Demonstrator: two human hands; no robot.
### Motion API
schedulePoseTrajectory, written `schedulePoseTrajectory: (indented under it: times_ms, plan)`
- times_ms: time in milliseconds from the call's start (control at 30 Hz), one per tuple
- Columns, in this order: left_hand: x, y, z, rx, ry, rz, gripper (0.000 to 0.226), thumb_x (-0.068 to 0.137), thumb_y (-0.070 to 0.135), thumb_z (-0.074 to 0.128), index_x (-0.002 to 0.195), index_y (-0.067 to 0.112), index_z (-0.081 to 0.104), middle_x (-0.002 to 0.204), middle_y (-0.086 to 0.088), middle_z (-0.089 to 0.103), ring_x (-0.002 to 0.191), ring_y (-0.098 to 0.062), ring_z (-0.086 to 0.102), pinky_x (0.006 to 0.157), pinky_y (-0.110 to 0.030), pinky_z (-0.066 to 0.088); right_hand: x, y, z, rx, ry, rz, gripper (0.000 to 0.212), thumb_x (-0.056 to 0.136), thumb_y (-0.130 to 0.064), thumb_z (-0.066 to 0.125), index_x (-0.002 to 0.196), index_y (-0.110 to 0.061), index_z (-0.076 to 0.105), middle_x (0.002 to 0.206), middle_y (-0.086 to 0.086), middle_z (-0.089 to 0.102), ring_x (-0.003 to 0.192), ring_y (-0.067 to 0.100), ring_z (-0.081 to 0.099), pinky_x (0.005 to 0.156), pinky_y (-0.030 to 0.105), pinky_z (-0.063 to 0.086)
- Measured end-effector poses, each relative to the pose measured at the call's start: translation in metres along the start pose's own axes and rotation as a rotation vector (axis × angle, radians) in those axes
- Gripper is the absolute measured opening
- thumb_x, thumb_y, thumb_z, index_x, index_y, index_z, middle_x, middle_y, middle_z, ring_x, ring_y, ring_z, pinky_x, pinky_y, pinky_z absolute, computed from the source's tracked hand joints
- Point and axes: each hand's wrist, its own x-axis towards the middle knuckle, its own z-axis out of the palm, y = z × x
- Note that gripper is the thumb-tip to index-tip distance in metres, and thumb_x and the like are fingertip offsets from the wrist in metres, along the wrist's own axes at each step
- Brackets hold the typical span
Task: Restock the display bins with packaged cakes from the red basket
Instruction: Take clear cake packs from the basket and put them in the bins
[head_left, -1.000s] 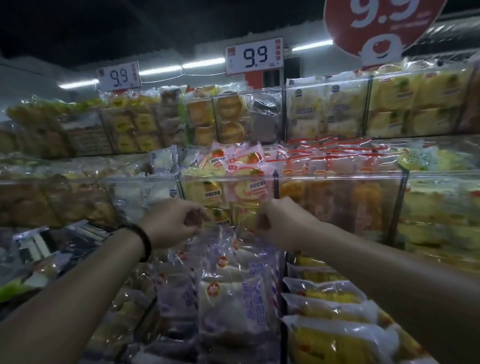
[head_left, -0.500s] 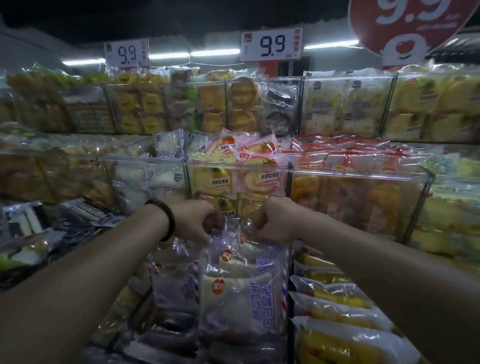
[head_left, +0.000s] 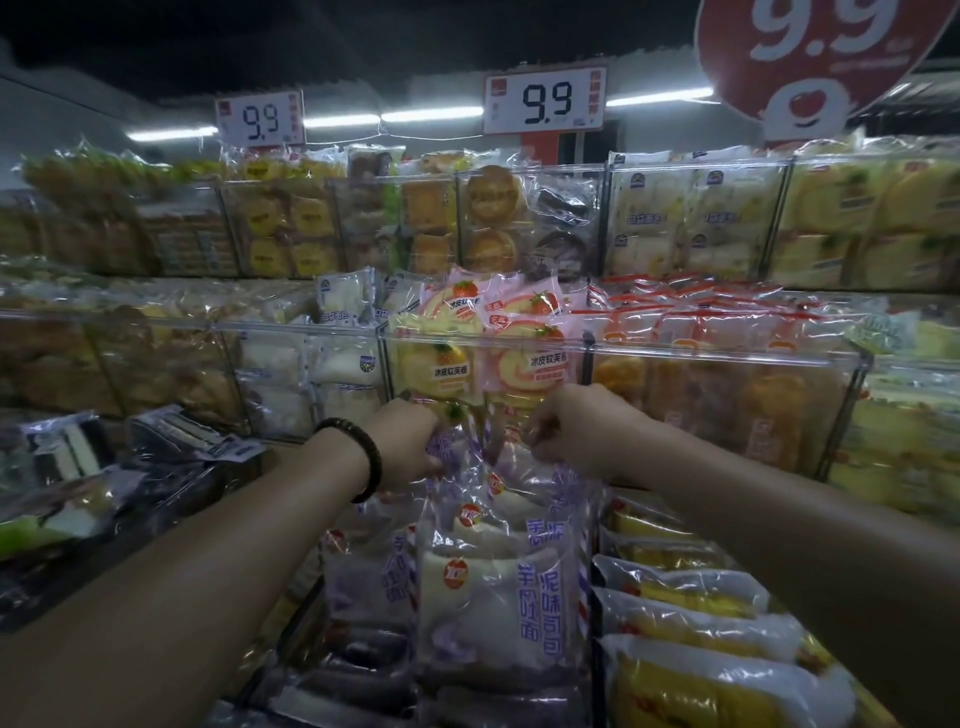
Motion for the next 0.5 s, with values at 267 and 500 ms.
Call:
schedulePoseTrajectory:
  times_ms: [267, 500]
  plan:
    - [0.003, 0.007, 0.005, -0.032, 0.001, -0.002, 0.027, 0.099, 0.025, 0.068, 0.122, 0.011, 0.063, 0.102, -0.004, 0.06, 0.094, -0.024, 0.062, 0.087, -0.036, 0.057, -0.011, 0.009, -0.014, 0.061, 0.13, -0.01, 0.007, 0.096, -0.023, 0.073, 0.1, -0.028, 0.077, 0.096, -0.004, 0.071, 0.084, 0.018, 0.069, 0.081, 0.041, 0.064]
    - [0.003, 0.005, 0.005, 0.067, -0.093, -0.006, 0.01, 0.104, 0.023, 0.059, 0.106, 0.013, 0.06, 0.102, -0.007, 0.061, 0.089, -0.024, 0.058, 0.083, -0.035, 0.055, -0.018, 0.011, -0.014, 0.031, 0.205, -0.025, 0.015, 0.098, -0.018, 0.071, 0.094, -0.032, 0.075, 0.094, -0.008, 0.071, 0.083, 0.016, 0.067, 0.077, 0.041, 0.063]
